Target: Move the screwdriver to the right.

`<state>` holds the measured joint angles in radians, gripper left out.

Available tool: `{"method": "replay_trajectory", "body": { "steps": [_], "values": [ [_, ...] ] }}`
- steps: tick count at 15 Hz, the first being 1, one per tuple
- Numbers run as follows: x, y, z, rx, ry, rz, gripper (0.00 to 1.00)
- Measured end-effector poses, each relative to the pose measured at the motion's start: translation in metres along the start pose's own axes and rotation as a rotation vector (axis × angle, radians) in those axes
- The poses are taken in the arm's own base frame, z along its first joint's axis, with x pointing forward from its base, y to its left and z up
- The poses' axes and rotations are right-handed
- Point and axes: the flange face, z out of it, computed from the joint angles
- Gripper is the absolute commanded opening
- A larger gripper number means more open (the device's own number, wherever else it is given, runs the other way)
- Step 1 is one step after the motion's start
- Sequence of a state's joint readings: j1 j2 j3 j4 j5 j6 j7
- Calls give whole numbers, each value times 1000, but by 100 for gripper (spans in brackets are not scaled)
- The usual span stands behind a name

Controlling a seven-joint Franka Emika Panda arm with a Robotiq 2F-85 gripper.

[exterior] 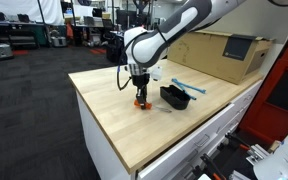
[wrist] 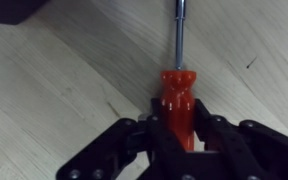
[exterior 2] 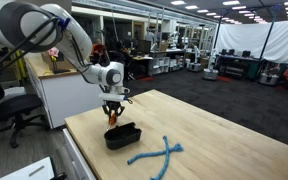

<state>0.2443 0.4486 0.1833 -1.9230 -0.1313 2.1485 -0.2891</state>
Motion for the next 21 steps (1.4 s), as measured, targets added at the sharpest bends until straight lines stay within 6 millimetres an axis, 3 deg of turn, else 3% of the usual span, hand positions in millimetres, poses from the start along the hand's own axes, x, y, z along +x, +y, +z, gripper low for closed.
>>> {"method": "replay_trajectory", "body": {
  "steps": [3, 7, 11, 14, 17, 21],
  "values": [
    [-4, 3, -21, -13, 27, 12, 8],
    [-24, 4, -93, -43, 96, 42, 8],
    [-73, 18, -179, -60, 165, 124, 8],
    [-129, 53, -221, -53, 187, 239, 8],
    [-190, 104, -232, -15, 181, 384, 8],
    [-248, 165, -201, 74, 146, 547, 8]
  ]
}}
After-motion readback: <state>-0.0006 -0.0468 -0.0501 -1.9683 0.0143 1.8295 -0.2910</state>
